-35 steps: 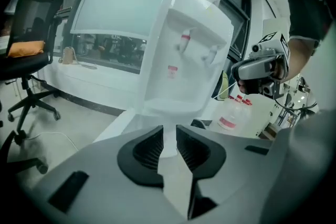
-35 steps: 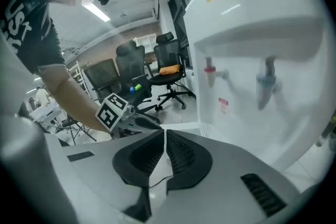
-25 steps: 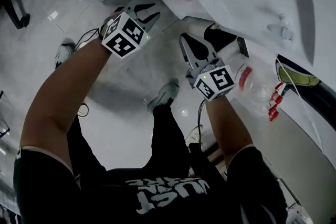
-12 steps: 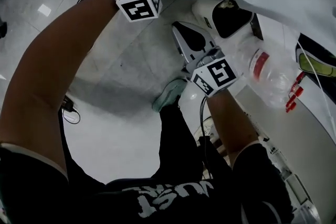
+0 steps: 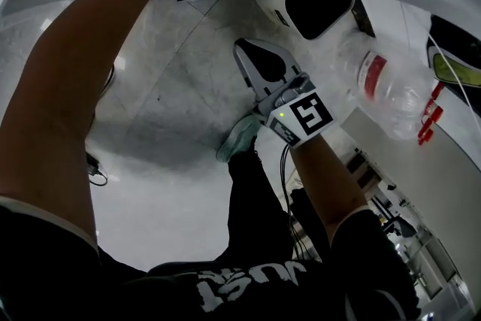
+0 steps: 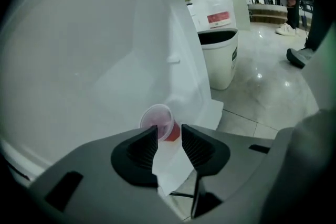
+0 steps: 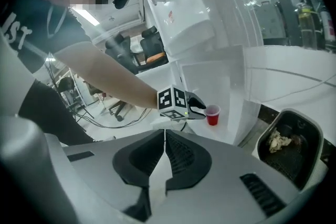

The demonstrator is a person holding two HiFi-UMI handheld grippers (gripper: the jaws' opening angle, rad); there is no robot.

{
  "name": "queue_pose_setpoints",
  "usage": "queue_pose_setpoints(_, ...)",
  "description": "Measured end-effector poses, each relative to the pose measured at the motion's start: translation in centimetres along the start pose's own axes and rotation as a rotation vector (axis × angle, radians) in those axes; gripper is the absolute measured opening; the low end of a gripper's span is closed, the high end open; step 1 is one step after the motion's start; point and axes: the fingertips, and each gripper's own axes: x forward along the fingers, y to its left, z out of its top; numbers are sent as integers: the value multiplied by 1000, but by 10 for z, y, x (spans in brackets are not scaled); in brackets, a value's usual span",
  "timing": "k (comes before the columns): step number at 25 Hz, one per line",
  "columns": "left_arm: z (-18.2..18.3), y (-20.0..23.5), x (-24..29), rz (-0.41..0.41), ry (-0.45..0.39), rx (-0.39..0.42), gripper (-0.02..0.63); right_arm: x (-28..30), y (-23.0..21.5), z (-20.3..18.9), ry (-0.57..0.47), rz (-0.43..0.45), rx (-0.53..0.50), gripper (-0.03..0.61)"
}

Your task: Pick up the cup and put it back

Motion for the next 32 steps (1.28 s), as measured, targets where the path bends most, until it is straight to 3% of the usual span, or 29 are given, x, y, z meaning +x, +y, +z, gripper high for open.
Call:
queue_pose_setpoints(7, -11, 6, 29, 33, 119, 129, 130, -7, -11, -8, 0, -8, 23, 35)
queue_pose_setpoints(10, -16, 4, 34, 19, 150, 176, 44, -6, -16, -7, -6, -11, 22, 35)
queue_pose_setpoints(12, -18, 0, 32, 3, 149, 183, 32, -4, -18, -6, -6, -10, 19, 34)
queue_pose_setpoints(17, -18, -9, 11, -28, 123, 100, 29, -1, -8, -4, 2, 2, 7, 34)
queue_pose_setpoints(23, -10, -18, -50, -93, 65, -25, 29, 2, 22, 17, 14, 18, -12, 34)
queue_pose_setpoints(32, -14, -10, -201, -160, 59, -127, 29, -15, 77, 106, 9, 24, -28, 34)
